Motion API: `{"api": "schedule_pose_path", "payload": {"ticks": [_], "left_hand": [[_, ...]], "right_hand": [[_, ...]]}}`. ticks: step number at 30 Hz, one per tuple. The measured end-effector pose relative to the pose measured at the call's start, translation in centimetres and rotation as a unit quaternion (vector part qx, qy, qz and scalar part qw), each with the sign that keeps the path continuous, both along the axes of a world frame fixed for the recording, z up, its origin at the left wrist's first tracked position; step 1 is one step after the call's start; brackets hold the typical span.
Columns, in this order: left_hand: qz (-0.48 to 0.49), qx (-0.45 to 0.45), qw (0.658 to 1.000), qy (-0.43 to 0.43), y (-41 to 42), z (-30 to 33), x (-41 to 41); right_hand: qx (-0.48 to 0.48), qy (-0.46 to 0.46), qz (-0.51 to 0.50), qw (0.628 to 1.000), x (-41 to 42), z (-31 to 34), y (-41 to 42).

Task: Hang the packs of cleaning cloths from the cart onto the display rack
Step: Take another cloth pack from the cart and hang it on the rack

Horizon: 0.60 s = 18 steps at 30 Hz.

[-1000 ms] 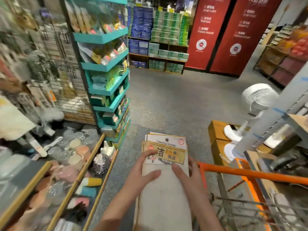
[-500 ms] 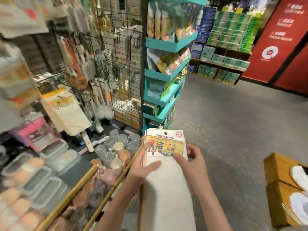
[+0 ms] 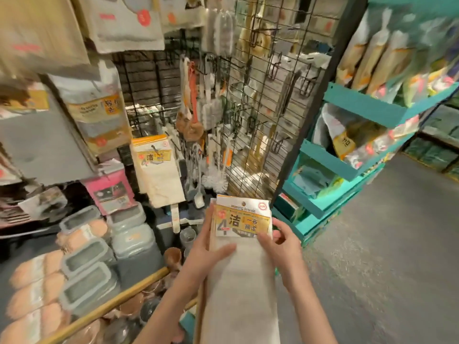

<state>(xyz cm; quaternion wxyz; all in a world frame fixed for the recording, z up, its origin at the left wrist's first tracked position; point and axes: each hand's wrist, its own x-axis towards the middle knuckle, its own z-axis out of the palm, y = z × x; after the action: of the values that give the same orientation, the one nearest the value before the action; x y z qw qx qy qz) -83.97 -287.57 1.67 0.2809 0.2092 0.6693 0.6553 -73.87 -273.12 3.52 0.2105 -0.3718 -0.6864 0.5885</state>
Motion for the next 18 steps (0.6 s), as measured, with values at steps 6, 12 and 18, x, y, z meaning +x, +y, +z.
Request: {"api": "schedule_pose_path", "payload": {"ticks": [6,12,18], "left_hand": [[0.102,0.045,0.993,-0.032,7.0,-0.2,-4.8],[0.223,0.046,0.972,-0.066,11.5,-0.5,-9.7],[0.286,0.026,0.957,-0.042,13.2,0.0,-13.0]], "right_hand": [[0.050,-0.048,0.166,0.984,-8.0,0.4,9.1],[0.101,-0.025,0.261,0.960,-16.1,1.2,14.2],[0.123,-0.026,0.311,0.942,-21.0,0.5,14.8]]}}
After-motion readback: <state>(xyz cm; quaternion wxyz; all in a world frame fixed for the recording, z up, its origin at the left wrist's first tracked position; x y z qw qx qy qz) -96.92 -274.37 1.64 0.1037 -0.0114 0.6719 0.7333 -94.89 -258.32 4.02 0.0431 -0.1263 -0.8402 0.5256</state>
